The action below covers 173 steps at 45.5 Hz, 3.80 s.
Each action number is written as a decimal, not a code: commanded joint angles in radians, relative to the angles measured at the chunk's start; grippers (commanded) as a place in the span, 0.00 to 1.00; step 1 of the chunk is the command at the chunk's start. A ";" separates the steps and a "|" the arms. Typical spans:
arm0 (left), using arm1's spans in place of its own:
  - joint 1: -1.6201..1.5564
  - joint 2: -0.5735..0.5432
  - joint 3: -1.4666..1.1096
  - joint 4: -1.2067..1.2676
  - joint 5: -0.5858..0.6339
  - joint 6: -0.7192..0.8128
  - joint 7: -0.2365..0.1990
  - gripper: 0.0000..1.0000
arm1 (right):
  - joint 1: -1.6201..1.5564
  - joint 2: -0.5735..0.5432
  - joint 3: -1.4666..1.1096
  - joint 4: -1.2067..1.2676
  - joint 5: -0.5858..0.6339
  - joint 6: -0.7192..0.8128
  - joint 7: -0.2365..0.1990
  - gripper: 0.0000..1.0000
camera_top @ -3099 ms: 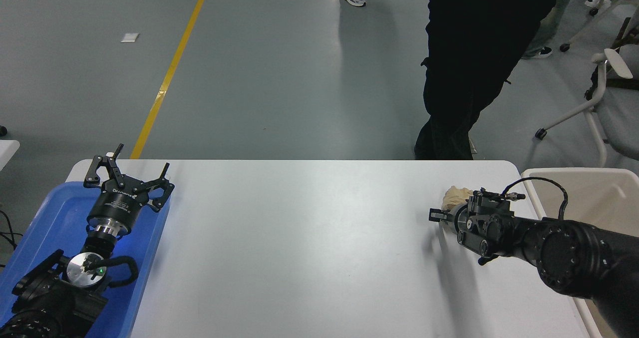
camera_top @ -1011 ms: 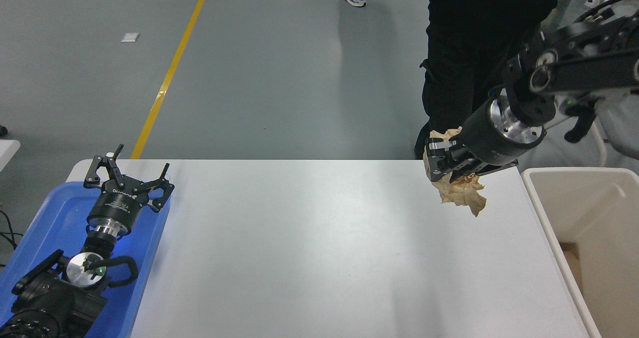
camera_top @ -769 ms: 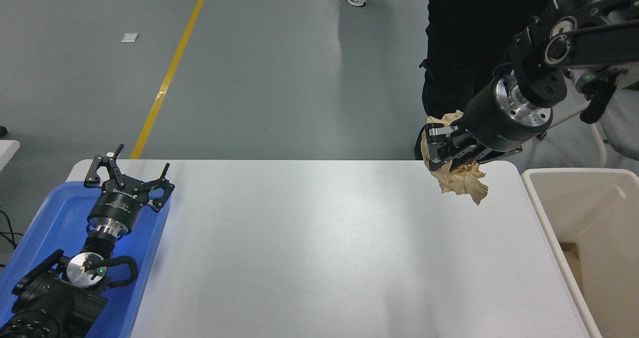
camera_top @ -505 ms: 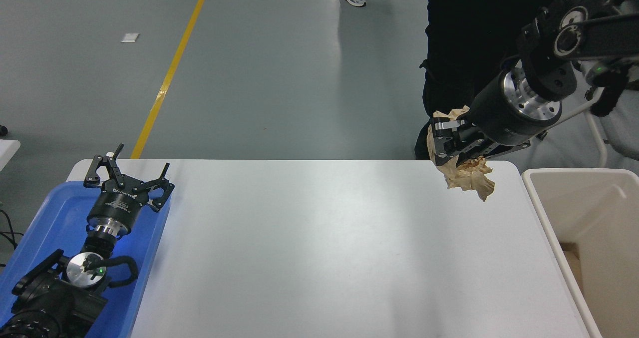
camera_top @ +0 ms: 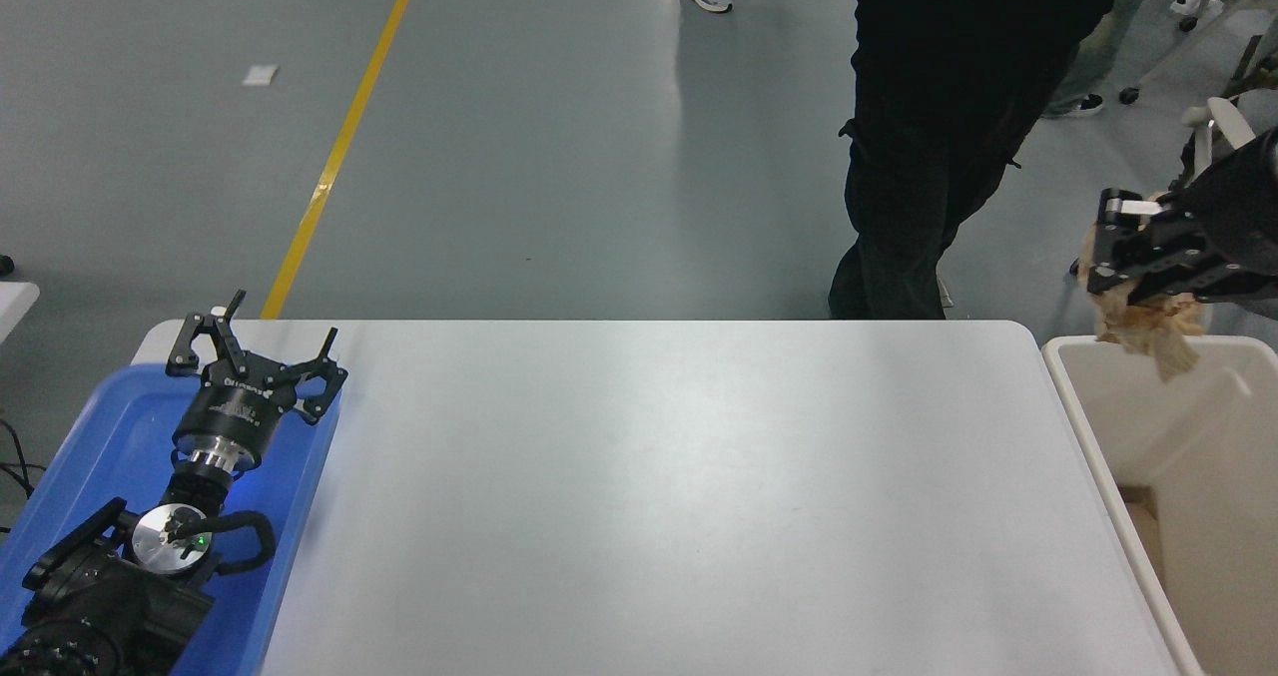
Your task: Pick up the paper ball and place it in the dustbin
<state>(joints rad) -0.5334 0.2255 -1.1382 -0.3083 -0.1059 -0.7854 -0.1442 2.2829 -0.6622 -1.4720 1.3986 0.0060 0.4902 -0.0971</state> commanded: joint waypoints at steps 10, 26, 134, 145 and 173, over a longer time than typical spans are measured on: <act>0.001 -0.001 0.000 0.000 0.002 0.000 0.000 0.99 | -0.751 -0.209 0.327 -0.530 -0.014 -0.097 0.004 0.00; 0.000 -0.002 -0.002 0.000 0.002 0.000 0.000 0.99 | -1.322 -0.044 0.636 -0.960 -0.014 -0.289 0.007 0.00; -0.002 -0.002 0.000 0.000 0.002 0.000 0.000 0.99 | -0.617 0.006 0.266 -0.129 0.000 -0.423 0.004 1.00; -0.002 -0.002 0.000 0.000 0.000 0.000 0.000 0.99 | -0.281 0.121 0.193 -0.041 0.005 0.016 0.004 1.00; 0.000 -0.002 -0.002 0.000 0.002 0.000 0.000 0.99 | 0.093 0.457 0.186 0.005 0.008 0.295 0.004 1.00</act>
<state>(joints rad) -0.5339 0.2244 -1.1382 -0.3083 -0.1056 -0.7854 -0.1442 2.2609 -0.2848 -1.2762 1.3878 0.0106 0.7328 -0.0937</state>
